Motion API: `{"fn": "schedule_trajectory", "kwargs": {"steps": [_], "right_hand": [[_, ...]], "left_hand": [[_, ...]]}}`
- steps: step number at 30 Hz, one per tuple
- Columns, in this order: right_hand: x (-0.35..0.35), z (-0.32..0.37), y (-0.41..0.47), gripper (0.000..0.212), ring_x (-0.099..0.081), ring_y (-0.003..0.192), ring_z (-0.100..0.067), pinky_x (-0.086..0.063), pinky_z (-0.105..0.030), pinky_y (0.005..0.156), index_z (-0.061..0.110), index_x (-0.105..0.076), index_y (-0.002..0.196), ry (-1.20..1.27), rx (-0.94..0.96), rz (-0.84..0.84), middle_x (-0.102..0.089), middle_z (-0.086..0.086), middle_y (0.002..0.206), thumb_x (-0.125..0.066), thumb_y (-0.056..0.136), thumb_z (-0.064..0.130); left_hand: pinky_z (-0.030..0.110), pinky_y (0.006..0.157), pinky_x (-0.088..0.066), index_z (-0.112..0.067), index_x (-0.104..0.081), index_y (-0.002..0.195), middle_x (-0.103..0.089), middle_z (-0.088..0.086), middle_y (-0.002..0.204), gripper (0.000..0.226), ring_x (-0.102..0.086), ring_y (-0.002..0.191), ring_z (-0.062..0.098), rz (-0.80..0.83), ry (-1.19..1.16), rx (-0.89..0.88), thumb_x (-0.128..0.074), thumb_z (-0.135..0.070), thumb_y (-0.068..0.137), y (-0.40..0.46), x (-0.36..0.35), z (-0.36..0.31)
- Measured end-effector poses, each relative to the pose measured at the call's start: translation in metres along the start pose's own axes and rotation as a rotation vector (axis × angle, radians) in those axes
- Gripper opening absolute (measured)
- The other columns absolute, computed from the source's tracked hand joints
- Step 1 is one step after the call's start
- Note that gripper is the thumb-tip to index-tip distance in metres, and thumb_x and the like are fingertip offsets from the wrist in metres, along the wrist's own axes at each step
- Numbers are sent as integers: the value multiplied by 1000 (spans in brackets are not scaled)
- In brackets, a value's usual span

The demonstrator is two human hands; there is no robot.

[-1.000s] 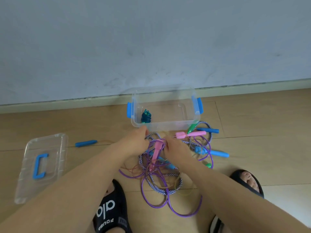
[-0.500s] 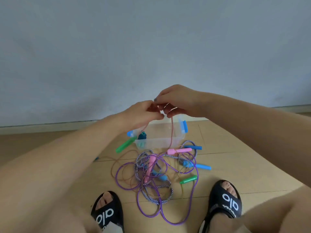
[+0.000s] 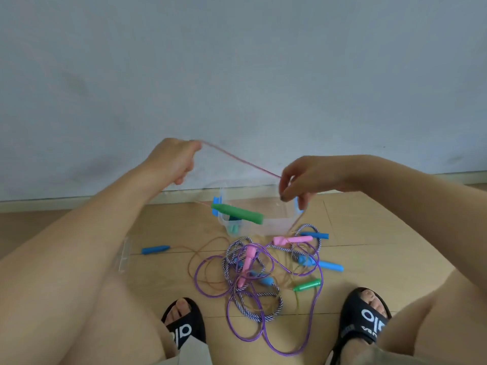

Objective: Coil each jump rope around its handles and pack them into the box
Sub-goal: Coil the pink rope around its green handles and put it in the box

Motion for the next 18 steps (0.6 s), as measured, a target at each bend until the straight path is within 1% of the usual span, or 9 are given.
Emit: {"fn": "schedule_trajectory", "kwargs": {"steps": [2,4,6,8,10,12,13,15,18], "right_hand": [[10,-6,2,20,-62,61,-16,-56,-25,67,6,-68,98,76,5,-36,-57,-5,69,-62,94,25],[17,6,2,27,-46,53,-15,-59,-31,70,2,-66,98,326,87,-78,-41,0,63,-55,99,27],[14,30,1,31,-36,53,-14,-53,-30,64,1,-65,104,502,186,-70,-35,3,61,-49,102,28],[3,53,0,31,-37,55,-14,-46,-28,59,2,-66,103,549,272,-25,-39,3,61,-47,103,27],[-6,69,-1,29,-41,57,-15,-42,-28,58,9,-67,88,522,337,-8,-45,0,65,-48,102,26],[-4,74,4,28,-44,59,-14,-41,-28,57,11,-69,89,515,351,-45,-51,-4,71,-49,101,26],[1,71,7,28,-46,60,-14,-41,-27,56,7,-70,97,521,336,-78,-54,-4,73,-51,100,27],[13,62,13,27,-49,61,-15,-42,-27,56,5,-67,105,451,297,-157,-60,-3,74,-61,95,30],[26,39,18,20,-51,59,-13,-41,-22,57,16,-65,98,-38,203,-246,-62,4,72,-73,84,28]], "left_hand": [[31,59,-45,-6,-58,71,-61,7,60,32,-52,51,26,84,288,115,-56,-30,91,3,6,27],[32,78,-51,-3,-66,90,-74,5,88,33,-69,77,23,382,508,164,-58,-36,92,-10,-16,42],[29,97,-46,-17,-59,118,-67,-6,115,46,-63,107,13,581,666,100,-65,-48,85,-25,-40,38],[27,104,-40,-34,-42,133,-57,-13,127,59,-52,123,7,639,496,-32,-73,-43,83,-34,-65,10],[23,103,-43,-32,-52,119,-62,-12,121,38,-54,123,4,675,164,-190,-71,-20,88,-37,-85,-21],[26,101,-46,-15,-60,94,-70,-3,99,5,-66,109,14,624,-35,-254,-63,-11,92,-35,-86,-40],[30,98,-48,-10,-62,84,-71,0,87,12,-69,99,17,556,-29,-239,-60,-18,94,-31,-82,-42],[31,85,-48,-10,-59,63,-70,-2,67,46,-68,83,17,379,236,-219,-48,-36,99,-17,-68,-31],[29,77,-47,-13,-51,48,-66,0,54,64,-65,72,21,369,584,-110,-31,-41,102,-4,-53,2]]}}
Point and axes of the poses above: each hand's wrist, its own y-axis towards the middle knuckle, its own x-axis out of the back of the hand, z = x × y, the point moved 8 cm from there along y, towards the middle knuckle
